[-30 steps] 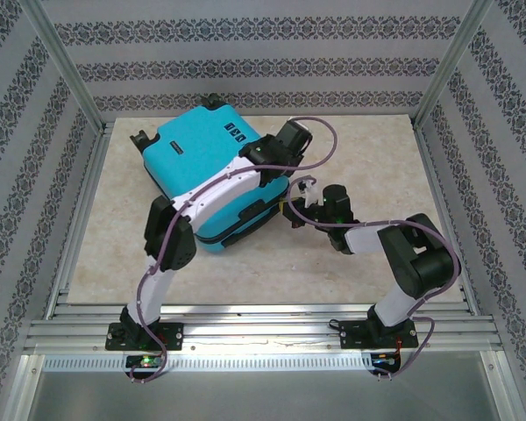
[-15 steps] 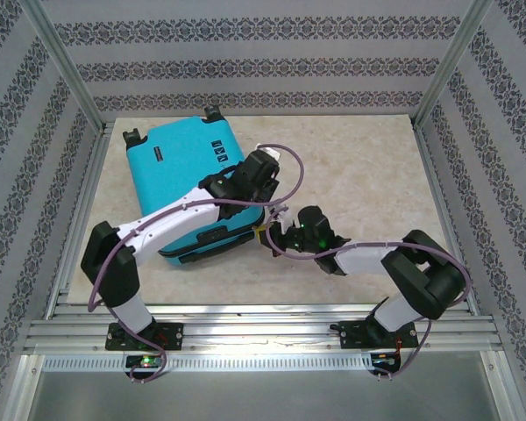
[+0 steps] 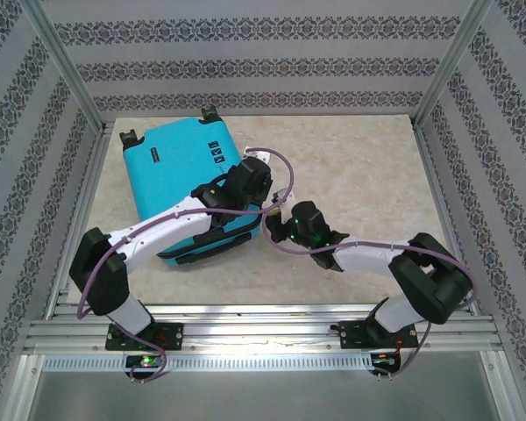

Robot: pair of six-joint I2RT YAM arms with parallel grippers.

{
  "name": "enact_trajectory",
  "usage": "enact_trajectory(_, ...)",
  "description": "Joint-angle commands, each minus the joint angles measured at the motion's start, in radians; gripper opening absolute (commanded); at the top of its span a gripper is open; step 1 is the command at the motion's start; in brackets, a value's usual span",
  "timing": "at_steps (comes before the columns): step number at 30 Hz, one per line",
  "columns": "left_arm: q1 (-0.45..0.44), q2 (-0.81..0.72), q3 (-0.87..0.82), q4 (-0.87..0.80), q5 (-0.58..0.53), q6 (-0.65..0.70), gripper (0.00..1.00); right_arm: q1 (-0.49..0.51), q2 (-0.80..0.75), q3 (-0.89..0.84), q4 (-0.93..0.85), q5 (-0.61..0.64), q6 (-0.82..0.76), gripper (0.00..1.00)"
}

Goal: Pack the luggage

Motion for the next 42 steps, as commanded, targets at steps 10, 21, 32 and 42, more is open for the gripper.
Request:
enact_trajectory(10,0.035,-0.064,-0.251,-0.169,0.140,0.017,0.59,-0.274,0.335,0.247,0.338,-0.724,-0.065,0.00)
enact_trajectory(21,0.059,-0.394,-0.153,-0.238,0.093,-0.008,0.89,-0.319,0.178,0.178,0.248,-0.572,0.034,0.38)
enact_trajectory(32,0.520,-0.704,-0.267,-0.397,0.214,-0.233,1.00,-0.286,0.070,0.357,-0.085,-0.586,0.180,0.63)
enact_trajectory(42,0.725,-0.719,-0.426,-0.319,0.464,-0.286,0.97,-0.195,0.117,0.484,-0.241,-0.596,0.201,0.74)
